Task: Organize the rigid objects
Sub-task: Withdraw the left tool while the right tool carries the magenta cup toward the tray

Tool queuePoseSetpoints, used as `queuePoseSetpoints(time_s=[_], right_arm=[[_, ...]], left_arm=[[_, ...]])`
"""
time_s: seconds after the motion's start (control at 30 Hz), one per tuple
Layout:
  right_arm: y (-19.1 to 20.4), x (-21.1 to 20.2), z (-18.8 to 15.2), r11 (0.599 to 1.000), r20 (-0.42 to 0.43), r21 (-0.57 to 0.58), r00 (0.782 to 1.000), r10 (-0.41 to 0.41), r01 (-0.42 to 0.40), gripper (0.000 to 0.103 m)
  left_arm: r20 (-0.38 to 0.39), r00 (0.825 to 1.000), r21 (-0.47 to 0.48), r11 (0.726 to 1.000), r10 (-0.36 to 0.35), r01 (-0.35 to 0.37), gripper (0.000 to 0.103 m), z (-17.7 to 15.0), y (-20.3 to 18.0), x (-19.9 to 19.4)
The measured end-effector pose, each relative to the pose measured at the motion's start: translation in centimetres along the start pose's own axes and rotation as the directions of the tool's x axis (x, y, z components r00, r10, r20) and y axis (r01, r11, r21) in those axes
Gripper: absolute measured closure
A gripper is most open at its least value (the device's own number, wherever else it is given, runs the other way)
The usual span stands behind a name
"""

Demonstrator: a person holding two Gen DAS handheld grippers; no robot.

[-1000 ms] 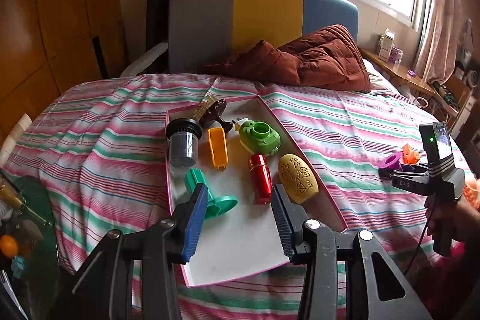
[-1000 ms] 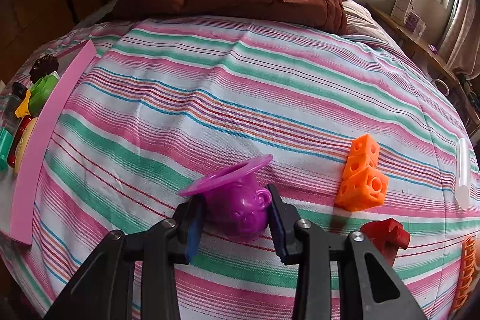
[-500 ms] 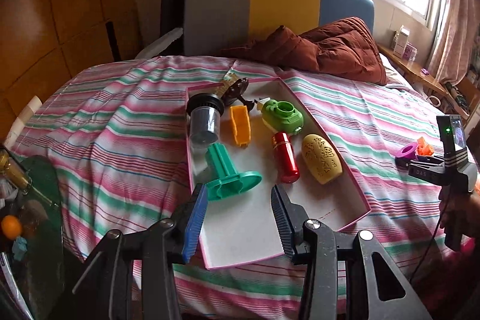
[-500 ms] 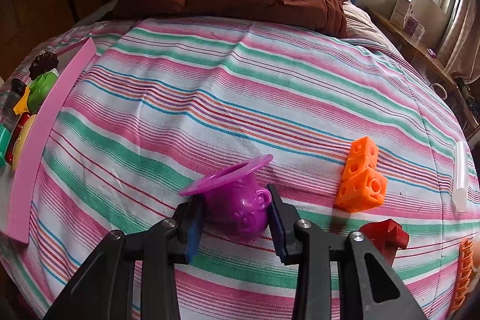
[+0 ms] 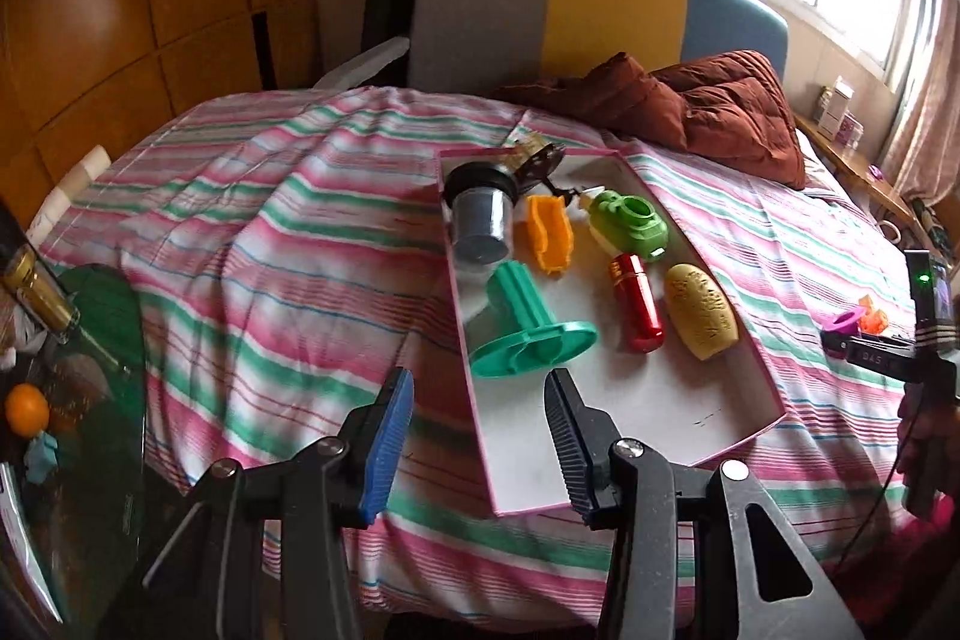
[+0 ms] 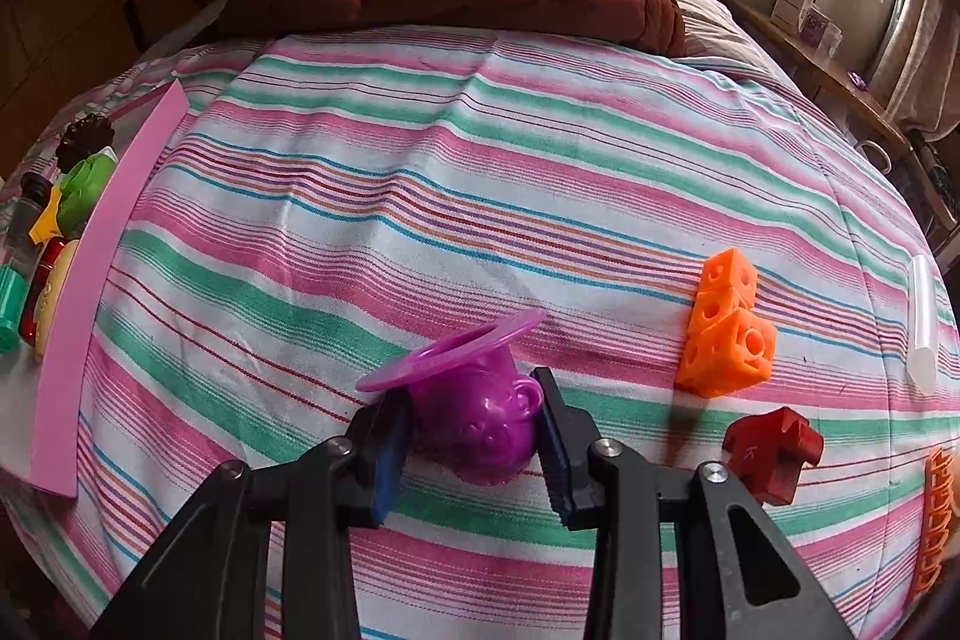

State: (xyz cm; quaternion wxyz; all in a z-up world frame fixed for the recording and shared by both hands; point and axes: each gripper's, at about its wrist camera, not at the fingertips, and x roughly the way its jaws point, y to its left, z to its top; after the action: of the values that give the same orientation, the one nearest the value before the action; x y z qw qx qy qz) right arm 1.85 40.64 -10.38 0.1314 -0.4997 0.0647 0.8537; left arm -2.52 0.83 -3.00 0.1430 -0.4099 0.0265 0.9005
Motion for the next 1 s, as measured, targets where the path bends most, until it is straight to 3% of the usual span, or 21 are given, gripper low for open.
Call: queuePoseSetpoints(time_s=[0.3, 0.47, 0.6, 0.8, 1.0], right_arm=[[3.2, -1.0, -0.9, 0.998, -0.032, -0.008, 0.998, 0.060, -0.060, 0.065], [5.2, -1.8, -1.6, 0.995, -0.026, -0.045, 0.996, 0.087, -0.088, 0.065], [5.5, -2.8, -1.4, 0.991, 0.008, -0.005, 0.991, 0.135, -0.135, 0.065], [9.3, -6.9, -0.4, 0.954, 0.104, -0.103, 0.951, 0.290, -0.280, 0.065], [16.7, -8.5, -0.5, 0.880, 0.055, -0.276, 0.908, 0.415, -0.386, 0.065]], left_arm=[[-0.035, 0.999, -0.053, 0.999, 0.002, -0.003, 0.056, -1.6, 1.8, 0.8], [-0.041, 0.999, -0.073, 0.997, 0.020, -0.023, 0.056, -2.2, 2.8, 0.9], [-0.039, 0.999, -0.089, 0.995, 0.033, -0.037, 0.056, -2.4, 3.3, 0.8], [-0.029, 0.999, -0.088, 0.995, 0.034, -0.037, 0.057, -2.4, 3.2, 0.8], [-0.017, 0.999, -0.077, 0.996, 0.033, -0.034, 0.057, -2.3, 2.9, 0.5]])
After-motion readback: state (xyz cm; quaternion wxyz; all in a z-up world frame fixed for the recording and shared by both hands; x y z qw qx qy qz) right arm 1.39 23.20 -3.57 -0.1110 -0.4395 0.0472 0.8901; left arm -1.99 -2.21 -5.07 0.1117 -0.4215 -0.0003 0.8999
